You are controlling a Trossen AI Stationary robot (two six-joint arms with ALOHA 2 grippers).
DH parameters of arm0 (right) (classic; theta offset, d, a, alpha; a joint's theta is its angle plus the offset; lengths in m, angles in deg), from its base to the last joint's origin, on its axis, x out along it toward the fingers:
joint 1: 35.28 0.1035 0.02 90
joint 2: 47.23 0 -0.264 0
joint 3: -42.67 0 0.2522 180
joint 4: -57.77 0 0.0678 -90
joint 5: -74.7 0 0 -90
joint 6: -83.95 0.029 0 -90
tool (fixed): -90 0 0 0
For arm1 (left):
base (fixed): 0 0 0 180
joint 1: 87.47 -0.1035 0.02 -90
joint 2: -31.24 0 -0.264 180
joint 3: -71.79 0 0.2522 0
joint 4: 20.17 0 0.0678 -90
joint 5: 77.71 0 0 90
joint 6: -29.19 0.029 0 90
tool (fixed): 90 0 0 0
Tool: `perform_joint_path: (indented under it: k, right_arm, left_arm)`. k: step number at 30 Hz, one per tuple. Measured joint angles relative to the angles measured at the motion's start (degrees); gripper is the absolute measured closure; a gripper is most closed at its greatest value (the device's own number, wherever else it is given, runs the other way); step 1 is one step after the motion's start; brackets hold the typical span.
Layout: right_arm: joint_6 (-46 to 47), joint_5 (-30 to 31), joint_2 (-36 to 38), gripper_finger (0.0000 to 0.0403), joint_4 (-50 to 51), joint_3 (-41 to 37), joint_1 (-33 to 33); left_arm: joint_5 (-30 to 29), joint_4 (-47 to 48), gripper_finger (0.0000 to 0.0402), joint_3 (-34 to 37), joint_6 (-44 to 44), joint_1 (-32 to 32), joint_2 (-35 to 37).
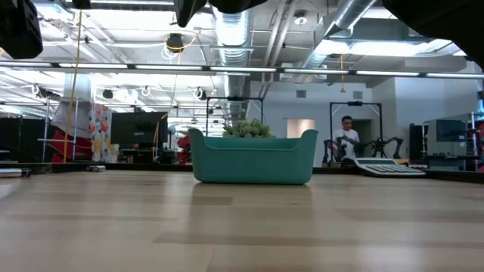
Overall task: Sort batteries
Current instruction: Put the silver battery into the blue bin, then put the black battery into the green bin
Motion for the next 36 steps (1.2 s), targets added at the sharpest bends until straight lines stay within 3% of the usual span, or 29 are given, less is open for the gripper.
perform_joint_path:
  k: [6, 14, 17, 26, 36]
  right_arm:
    - [0.77, 0.0, 0.0, 0.0319, -0.18, 0.0, -0.02]
    - [1.28, -0.01, 0.0, 0.0207, 1.04, 0.0, -0.21]
    - [-1.34, -0.03, 0.03, 0.0182, 0.55, 0.0, -0.69]
    - [-8.68, -0.71, 6.53, 0.0184, 7.69, 0.22, -2.73]
    - [-10.5, -2.23, 7.87, 0.0194, 12.4, 0.09, -5.31]
  left_arm:
    - [-0.02, 0.28, 0.0205, 0.0, -0.15, 0.0, 0.0]
    - [-0.13, 0.42, 0.0205, 0.0, -0.18, 0.0, 0.0]
    - [-0.15, 0.4, 0.0205, 0.0, -0.18, 0.0, 0.0]
    - [-1.55, 0.38, 0.0205, 0.0, -1.07, 0.0, 0.0]
    - [-1.58, 0.37, 0.0205, 0.0, -1.66, 0.0, 0.0]
